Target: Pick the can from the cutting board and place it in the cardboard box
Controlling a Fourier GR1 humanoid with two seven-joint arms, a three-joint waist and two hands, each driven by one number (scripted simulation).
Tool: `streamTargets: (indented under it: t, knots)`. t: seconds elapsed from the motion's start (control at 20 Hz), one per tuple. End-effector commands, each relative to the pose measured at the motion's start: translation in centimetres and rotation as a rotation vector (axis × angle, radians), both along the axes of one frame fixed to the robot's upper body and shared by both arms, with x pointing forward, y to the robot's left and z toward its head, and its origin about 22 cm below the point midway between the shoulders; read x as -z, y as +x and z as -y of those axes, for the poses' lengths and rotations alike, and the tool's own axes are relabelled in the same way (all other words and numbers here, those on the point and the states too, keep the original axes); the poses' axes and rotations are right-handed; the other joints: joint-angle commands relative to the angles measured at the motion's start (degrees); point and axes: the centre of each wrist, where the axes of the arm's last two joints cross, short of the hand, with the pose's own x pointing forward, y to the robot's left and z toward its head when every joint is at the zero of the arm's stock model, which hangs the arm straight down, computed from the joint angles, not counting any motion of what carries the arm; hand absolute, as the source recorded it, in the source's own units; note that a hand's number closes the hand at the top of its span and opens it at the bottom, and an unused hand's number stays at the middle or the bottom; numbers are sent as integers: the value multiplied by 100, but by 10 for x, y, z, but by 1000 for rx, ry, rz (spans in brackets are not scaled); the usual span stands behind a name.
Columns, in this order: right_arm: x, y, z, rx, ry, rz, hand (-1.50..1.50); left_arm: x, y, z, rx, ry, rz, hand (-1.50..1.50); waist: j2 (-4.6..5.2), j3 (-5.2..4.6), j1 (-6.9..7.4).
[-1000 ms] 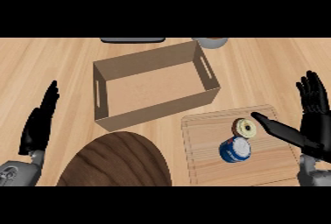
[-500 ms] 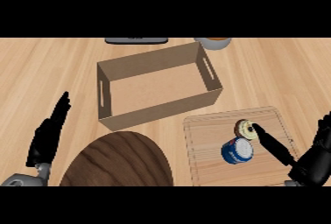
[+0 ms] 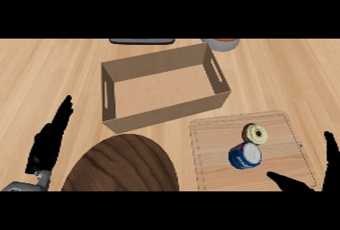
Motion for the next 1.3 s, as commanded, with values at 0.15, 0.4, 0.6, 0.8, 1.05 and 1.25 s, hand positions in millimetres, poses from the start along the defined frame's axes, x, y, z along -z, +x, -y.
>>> streamTargets:
  t: [0.15,0.4,0.6,0.8,1.05,1.25]
  knots:
    - [-41,-5,-25,-113,-29,-437,-150,3,-3,9,9,6,7,0,10,16,85]
    - [-93,16,-68,-92,-2,-518,-150,-7,4,0,6,-4,7,0,6,39,95]
    - [-86,31,-94,-50,-5,-571,-150,2,-4,14,12,-6,5,0,4,48,65]
    - [-77,33,-104,-36,2,-599,-150,-16,-12,14,2,-7,5,0,-21,56,41]
    - [-74,44,-94,-11,-5,-647,-150,-11,-7,2,5,4,6,0,-11,55,7]
    - [-54,33,-118,-30,5,-655,-150,-7,1,11,-6,-4,-3,0,-8,56,-39]
